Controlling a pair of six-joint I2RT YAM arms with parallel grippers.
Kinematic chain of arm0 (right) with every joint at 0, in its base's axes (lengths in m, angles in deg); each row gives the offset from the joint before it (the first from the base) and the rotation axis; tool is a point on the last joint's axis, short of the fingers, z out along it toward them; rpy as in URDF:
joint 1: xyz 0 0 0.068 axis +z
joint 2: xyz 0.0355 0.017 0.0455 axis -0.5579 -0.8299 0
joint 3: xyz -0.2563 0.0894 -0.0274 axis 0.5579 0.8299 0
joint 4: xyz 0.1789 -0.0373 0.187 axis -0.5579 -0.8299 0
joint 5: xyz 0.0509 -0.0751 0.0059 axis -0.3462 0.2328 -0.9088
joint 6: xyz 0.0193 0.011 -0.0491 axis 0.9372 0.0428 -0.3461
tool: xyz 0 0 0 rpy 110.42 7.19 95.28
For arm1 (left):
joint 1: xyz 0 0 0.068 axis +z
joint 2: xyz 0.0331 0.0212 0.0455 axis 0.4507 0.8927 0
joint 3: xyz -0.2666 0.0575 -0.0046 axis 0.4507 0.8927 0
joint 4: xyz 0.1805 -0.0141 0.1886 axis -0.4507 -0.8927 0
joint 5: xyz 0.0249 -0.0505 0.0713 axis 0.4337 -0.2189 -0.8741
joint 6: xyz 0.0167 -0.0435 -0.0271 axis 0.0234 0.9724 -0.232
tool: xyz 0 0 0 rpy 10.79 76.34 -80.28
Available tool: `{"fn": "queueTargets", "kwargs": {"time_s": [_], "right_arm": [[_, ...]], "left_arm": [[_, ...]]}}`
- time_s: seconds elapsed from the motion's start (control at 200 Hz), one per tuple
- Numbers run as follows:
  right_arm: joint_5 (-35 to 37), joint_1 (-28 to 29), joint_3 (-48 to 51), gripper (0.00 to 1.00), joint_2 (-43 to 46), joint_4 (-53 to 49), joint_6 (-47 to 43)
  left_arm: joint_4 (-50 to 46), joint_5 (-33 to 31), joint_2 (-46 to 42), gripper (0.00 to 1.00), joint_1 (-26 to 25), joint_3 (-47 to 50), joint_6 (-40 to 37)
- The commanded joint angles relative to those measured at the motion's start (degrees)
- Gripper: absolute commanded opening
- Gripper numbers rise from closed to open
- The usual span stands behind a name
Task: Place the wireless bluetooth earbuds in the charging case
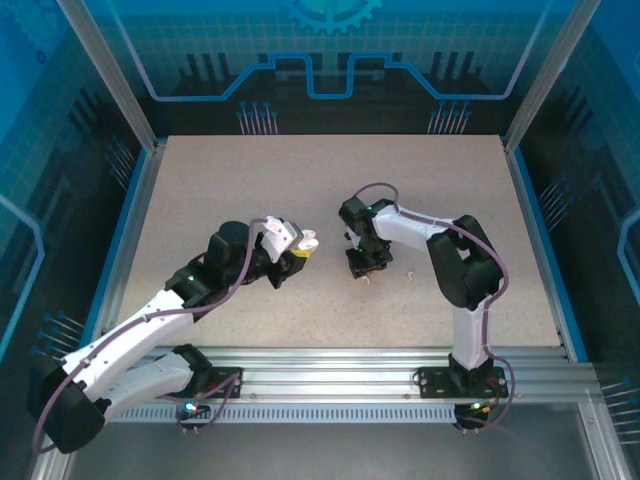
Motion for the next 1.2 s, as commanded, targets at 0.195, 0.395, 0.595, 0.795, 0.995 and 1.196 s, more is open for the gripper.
{"fn": "queueTargets", "kwargs": {"time_s": [0.195,0.395,0.595,0.795,0.995,1.196], "right_arm": [[1.67,1.38,-1.45,0.30,-2.06,-3.15,1.57],[1.61,1.53,-2.04,0.29,-2.83,-3.87,1.72],[2.77,2.04,-2.84,0.32,-3.28,-5.73,1.99],[2.86,2.38,-2.94,0.27,-3.81,-6.18,2.20],[3.09,2.44,-3.02,0.20,-3.49,-6.70,2.34],[3.51,2.50,-3.12,0.19,-1.72,-6.80,2.63]], "left_arm": [[-0.37,-0.26,-0.19,0.20,0.21,-0.05,-1.01],[-0.83,-0.42,-0.48,0.20,0.21,-0.13,-1.58],[-1.11,-0.45,-0.93,0.20,0.25,0.04,-1.79],[-1.14,-0.55,-1.02,0.20,0.26,0.13,-1.93],[-0.88,-0.49,-1.02,0.20,0.24,0.26,-1.89],[-0.96,-0.29,-0.68,0.20,0.25,0.04,-2.06]]}}
